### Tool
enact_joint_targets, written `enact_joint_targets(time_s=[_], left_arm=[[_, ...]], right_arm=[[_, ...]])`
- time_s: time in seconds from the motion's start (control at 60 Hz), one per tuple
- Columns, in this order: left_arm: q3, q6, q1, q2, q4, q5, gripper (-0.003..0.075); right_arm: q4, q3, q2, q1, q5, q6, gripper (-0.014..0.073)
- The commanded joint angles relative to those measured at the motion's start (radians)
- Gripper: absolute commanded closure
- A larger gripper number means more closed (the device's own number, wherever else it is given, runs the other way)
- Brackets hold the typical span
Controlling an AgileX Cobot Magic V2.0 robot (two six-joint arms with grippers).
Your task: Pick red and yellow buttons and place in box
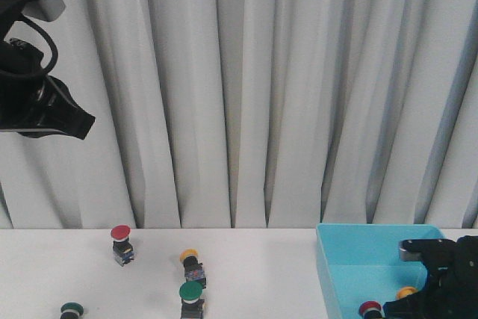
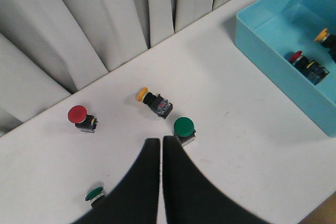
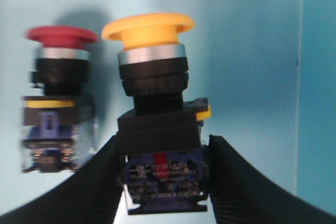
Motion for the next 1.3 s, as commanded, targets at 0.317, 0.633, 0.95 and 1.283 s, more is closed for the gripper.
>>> enact_joint_targets(time_s=[0.317,0.633,0.95,1.283], left_arm=[[-0.019,-0.011,-0.002,-0.036,-0.041,-0.051,0.0725],[-0.019,-0.011,-0.002,-0.036,-0.041,-0.058,0.0725],[-0.019,-0.011,-0.002,-0.036,-0.087,-0.142,0.0725],[-0.019,-0.011,-0.002,-0.036,-0.093,-0.188,0.0725]], right_arm=[[0.163,-0.031,-0.029,-0.025,-0.029,-0.249,0.0172],[0.188,-0.031,-0.156,-0.025,-0.097,-0.265,0.0064],[0.302,-0.031,-0.554,-0.022,-0.173,-0.299,0.0134],[0.337,-0.031,-0.9,-0.022,-0.202,-0.372,0.0611]])
